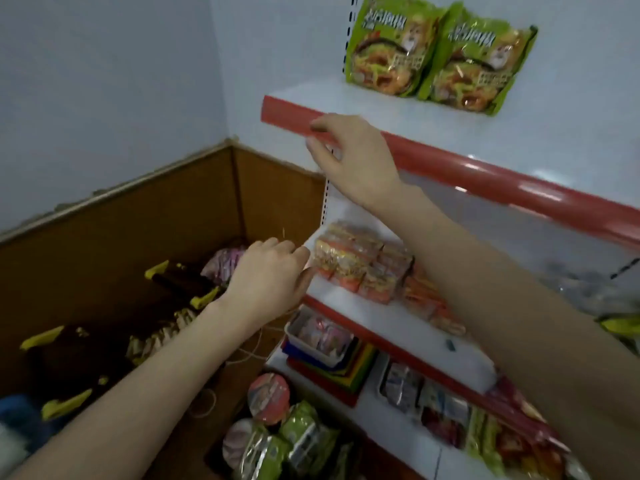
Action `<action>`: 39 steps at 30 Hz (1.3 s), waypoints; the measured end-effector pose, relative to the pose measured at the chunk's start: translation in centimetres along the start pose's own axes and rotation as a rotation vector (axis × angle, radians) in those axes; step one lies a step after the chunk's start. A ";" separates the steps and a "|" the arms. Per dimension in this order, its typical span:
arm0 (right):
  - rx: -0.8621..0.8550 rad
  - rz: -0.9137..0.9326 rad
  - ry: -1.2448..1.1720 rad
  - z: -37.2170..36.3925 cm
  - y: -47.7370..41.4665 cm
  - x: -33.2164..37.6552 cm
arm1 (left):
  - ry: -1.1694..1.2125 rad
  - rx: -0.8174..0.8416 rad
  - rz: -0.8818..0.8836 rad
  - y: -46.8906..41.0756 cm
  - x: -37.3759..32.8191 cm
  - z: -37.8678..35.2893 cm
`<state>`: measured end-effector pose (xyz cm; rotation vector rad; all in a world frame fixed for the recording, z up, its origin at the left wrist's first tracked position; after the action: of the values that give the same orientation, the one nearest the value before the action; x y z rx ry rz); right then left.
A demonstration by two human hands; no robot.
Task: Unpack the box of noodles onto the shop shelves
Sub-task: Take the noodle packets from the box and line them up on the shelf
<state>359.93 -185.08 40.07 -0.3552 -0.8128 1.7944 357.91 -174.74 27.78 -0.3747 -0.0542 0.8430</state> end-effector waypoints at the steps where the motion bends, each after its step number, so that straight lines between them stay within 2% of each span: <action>1: 0.014 -0.001 -0.039 -1.8 1.9 1.3 | -0.003 0.061 0.013 2.0 1.0 -2.1; 3: 0.076 -0.031 -0.083 -5.9 6.0 2.6 | -0.015 0.194 0.044 6.3 2.5 -6.3; 7: 0.411 -0.252 -0.109 -14.2 15.8 1.8 | -0.003 0.420 0.157 14.2 4.6 -13.2; 14: 0.691 -0.446 -0.167 -22.4 31.0 0.2 | -0.094 0.717 0.299 23.9 5.5 -23.7; 19: 0.857 -0.517 -0.217 -27.8 40.6 -0.9 | -0.089 0.789 0.402 28.5 5.3 -30.8; 29: 0.940 -0.670 -0.209 -43.7 59.0 -5.3 | -0.140 0.915 0.535 36.3 8.7 -51.5; 33: 0.967 -0.735 -0.226 -50.1 65.0 -7.3 | -0.226 0.914 0.605 38.1 10.4 -59.1; 36: 1.012 -0.781 -0.227 -53.4 67.8 -9.0 | -0.149 0.878 0.727 38.5 11.8 -63.1; 39: 1.049 -0.875 -0.305 -56.2 69.9 -10.1 | -0.053 0.854 0.765 38.6 12.0 -66.4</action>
<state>347.28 -187.23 -49.24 0.8546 -0.0723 1.1975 351.08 -162.61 -48.68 0.4734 0.4168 1.5296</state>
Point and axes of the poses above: each hand's wrist, its own y-axis away from the middle knuckle, its own z-axis out of the back of the hand, x = y × z, the point moved 7 cm from there along -y, towards the middle knuckle, and after that the axes turned 10 degrees about z, right-handed, at the moved point
